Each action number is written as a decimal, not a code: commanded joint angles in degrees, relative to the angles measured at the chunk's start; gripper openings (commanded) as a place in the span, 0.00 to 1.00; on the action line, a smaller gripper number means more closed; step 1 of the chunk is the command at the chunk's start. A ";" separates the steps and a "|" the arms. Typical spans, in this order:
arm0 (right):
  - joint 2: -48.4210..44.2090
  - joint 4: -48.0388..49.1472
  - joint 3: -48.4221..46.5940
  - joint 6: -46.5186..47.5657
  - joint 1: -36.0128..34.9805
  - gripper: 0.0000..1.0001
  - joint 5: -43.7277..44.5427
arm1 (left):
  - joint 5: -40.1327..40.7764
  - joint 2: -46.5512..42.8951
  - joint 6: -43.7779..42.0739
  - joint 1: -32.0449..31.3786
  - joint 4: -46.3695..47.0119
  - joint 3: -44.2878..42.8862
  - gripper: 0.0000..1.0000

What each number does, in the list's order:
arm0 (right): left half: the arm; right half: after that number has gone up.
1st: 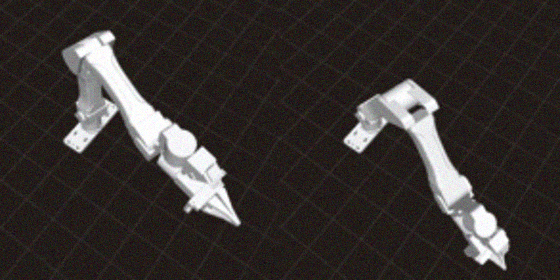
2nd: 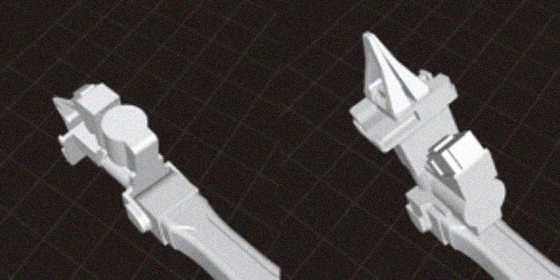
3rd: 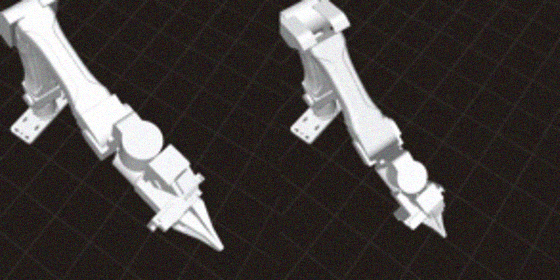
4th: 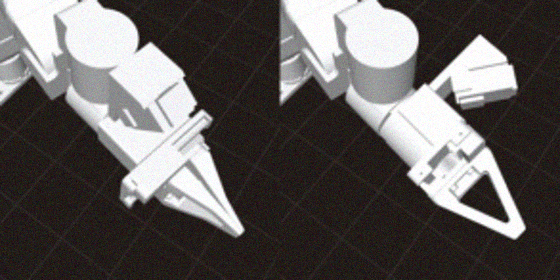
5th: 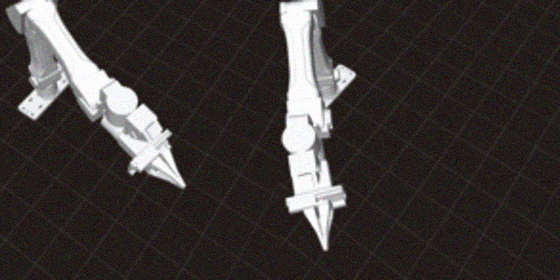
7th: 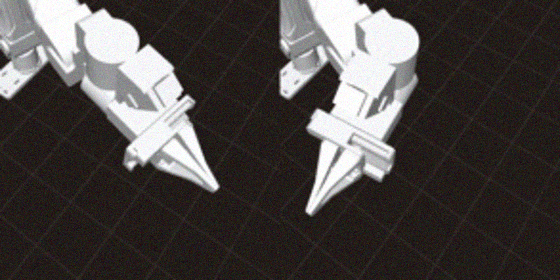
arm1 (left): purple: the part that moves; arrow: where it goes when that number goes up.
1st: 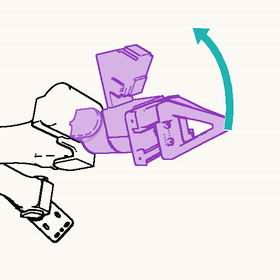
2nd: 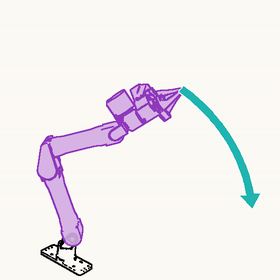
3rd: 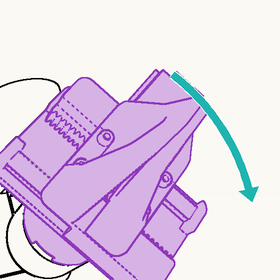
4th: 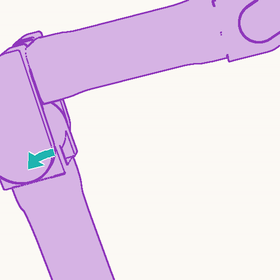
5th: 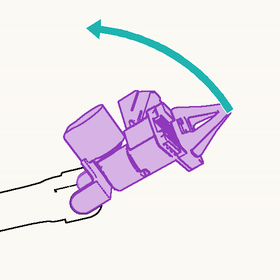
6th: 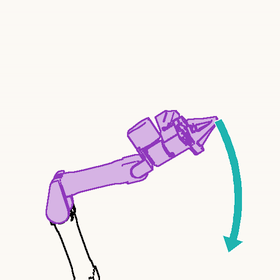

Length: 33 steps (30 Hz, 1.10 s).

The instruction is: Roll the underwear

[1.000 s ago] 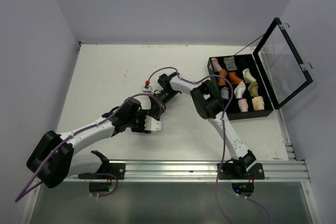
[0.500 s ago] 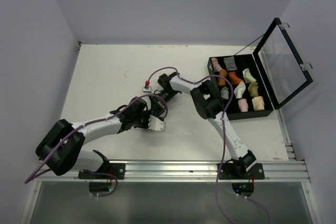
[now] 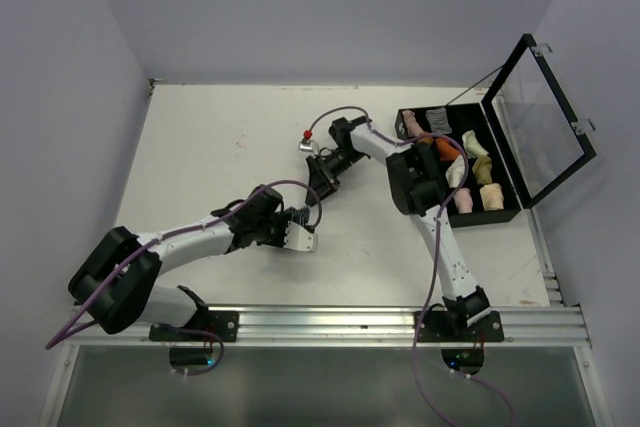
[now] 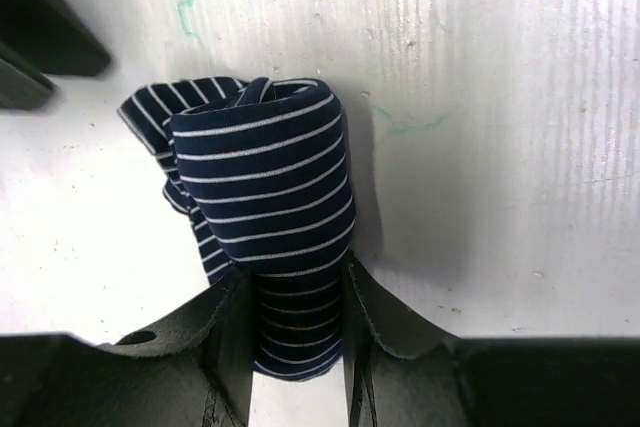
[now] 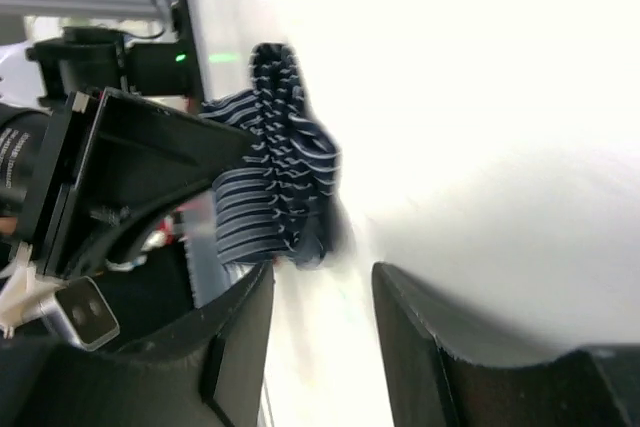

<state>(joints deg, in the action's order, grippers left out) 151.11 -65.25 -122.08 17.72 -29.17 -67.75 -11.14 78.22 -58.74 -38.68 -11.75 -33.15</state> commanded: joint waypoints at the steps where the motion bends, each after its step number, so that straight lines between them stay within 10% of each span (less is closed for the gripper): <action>1: -3.09 8.39 -1.93 2.76 5.52 0.50 17.21 | -3.54 3.17 2.14 -0.52 -19.00 1.86 0.00; 26: -56.16 21.73 40.77 16.82 7.11 0.47 26.35 | -24.54 52.09 -0.31 16.52 -60.84 -54.29 0.02; 33: -64.62 36.93 55.95 22.62 -9.38 0.48 37.15 | -24.55 59.95 -0.76 18.72 -63.75 -62.48 0.05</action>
<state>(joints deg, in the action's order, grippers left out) 90.35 -39.13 -71.26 36.03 -31.83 -35.86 -45.47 132.81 -55.29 -20.51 -82.43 -95.98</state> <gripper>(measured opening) 0.472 0.353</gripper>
